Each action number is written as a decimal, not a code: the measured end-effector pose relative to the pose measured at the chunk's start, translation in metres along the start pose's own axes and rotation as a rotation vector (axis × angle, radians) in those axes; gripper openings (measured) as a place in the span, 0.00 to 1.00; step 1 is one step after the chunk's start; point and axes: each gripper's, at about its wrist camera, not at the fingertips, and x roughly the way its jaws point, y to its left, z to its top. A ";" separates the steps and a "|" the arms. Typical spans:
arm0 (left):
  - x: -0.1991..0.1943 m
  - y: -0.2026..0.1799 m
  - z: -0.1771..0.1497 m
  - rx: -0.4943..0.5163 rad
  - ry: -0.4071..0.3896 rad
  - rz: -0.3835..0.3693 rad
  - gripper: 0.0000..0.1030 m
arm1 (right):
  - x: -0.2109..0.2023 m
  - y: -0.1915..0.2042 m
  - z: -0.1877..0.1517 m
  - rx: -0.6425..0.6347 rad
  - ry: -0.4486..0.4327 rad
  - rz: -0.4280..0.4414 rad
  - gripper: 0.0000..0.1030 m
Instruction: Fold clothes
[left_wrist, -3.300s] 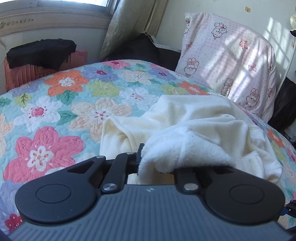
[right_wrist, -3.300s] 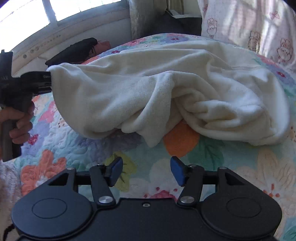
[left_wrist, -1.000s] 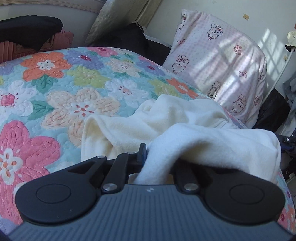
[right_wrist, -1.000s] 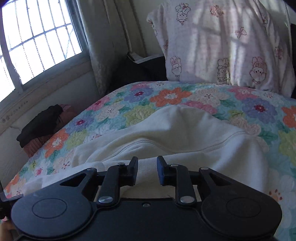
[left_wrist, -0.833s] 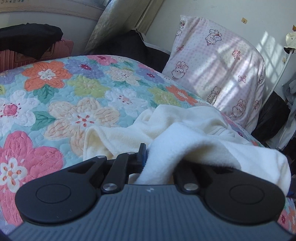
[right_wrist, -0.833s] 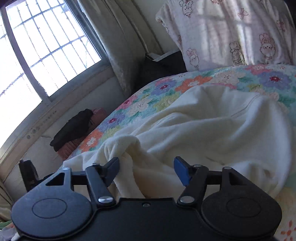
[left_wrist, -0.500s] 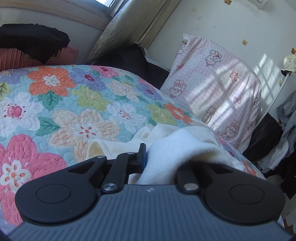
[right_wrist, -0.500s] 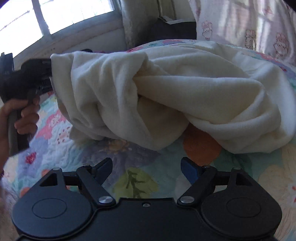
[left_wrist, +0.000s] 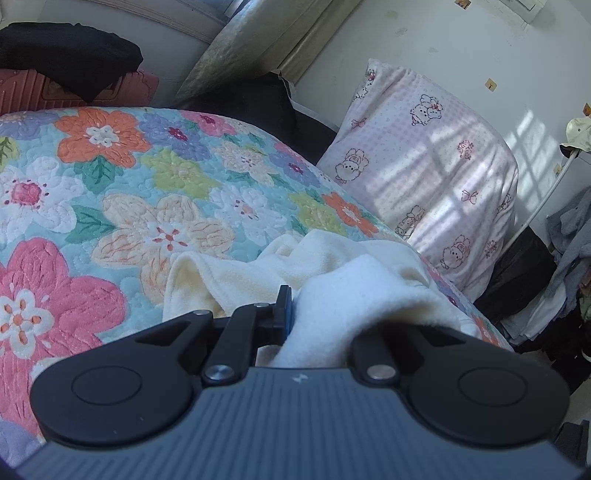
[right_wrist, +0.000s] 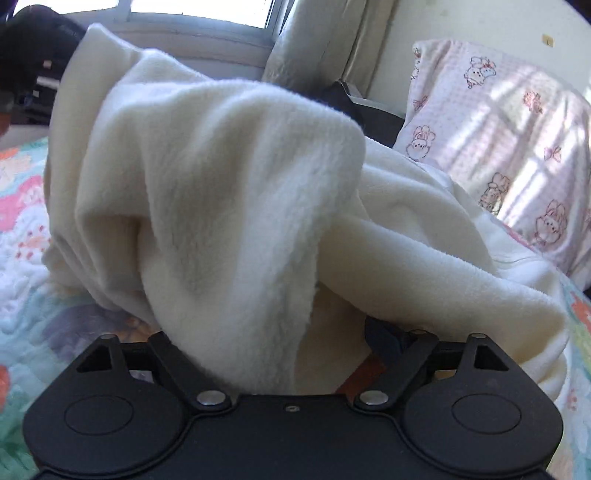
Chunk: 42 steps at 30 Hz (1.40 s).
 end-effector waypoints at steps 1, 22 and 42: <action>0.000 -0.001 -0.001 0.014 -0.004 0.003 0.10 | -0.006 -0.005 0.002 0.035 -0.024 0.055 0.57; -0.014 -0.091 -0.040 0.342 0.031 -0.310 0.27 | -0.201 -0.132 0.071 0.590 -0.453 0.261 0.09; 0.039 -0.087 -0.075 0.458 0.152 0.080 0.27 | -0.121 -0.176 0.016 0.423 -0.020 -0.187 0.04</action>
